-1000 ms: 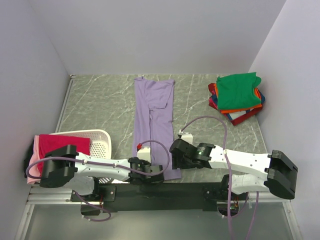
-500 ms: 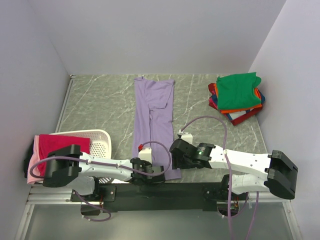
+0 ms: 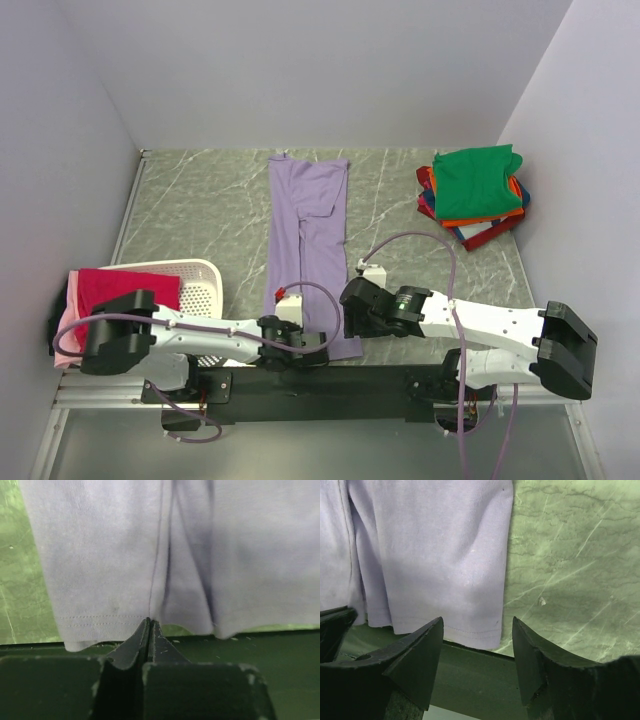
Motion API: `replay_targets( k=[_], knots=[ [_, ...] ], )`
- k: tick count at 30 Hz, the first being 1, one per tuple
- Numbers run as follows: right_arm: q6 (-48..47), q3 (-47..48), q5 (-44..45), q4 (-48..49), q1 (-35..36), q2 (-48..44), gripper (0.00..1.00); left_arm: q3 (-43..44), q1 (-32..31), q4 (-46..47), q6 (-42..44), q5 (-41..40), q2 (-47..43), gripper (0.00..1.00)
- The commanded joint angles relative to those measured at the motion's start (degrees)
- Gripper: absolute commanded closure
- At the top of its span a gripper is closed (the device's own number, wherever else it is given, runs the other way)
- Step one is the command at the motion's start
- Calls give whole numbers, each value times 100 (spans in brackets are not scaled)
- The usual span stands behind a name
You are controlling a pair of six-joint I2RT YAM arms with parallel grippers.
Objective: Fold and stack the t-shirts
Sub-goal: Fold the tshirt
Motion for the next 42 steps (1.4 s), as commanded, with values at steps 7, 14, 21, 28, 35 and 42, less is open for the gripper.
replay_targets(
  k=[7,14,21,28,35,42],
  knots=[
    [27,-37,188,23,-73,-143,36,271,-91,201,204,-383,-998,100],
    [10,-81,161,50,-82,-178,36,491,-91,430,547,-400,-814,100],
    [10,-134,135,76,-91,-178,36,579,-91,537,811,-67,-472,100],
    [-16,-221,12,234,-100,15,35,448,-197,27,346,-101,-829,71],
    [10,-309,-155,401,-100,147,35,-106,-206,-456,-681,-426,-1719,65],
    [168,-371,-375,577,146,270,35,-660,-91,-843,-1675,-110,-1579,64]
  ],
)
